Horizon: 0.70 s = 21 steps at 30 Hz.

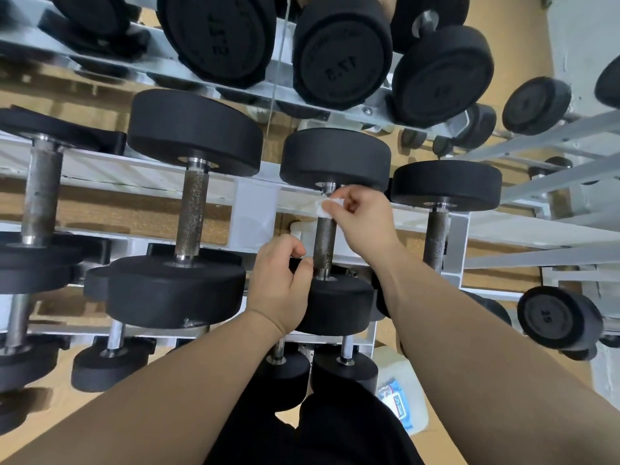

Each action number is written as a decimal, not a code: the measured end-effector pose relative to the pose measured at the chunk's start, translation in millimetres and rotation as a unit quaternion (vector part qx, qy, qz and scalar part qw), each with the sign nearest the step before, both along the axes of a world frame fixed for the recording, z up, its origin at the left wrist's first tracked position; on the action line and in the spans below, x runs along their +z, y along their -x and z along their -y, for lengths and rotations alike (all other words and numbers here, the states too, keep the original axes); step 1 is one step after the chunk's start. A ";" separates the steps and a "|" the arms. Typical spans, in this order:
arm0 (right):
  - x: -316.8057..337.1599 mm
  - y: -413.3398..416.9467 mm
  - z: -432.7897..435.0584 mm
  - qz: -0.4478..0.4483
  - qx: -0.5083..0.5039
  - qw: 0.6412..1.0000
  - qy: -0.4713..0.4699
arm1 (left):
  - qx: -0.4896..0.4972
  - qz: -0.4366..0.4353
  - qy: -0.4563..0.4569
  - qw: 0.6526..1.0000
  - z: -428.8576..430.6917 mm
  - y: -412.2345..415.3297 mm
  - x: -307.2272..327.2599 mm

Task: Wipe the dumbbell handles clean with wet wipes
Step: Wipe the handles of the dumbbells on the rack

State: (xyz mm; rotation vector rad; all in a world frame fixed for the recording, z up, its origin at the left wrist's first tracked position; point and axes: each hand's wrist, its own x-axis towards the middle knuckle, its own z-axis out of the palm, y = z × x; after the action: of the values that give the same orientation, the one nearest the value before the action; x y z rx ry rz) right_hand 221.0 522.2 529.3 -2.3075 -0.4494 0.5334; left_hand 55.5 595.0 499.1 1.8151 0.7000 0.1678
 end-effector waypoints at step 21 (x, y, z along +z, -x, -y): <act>-1.2 14.1 48.9 0.012 0.267 0.960 0.080 | 0.035 -0.009 -0.004 0.999 3.3 0.5 -2.8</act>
State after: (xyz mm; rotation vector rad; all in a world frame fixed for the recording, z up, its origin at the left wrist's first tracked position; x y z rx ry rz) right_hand 206.9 473.3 528.1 -2.3380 -1.0935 0.8233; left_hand 55.0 591.8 496.3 1.8028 0.7775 0.2006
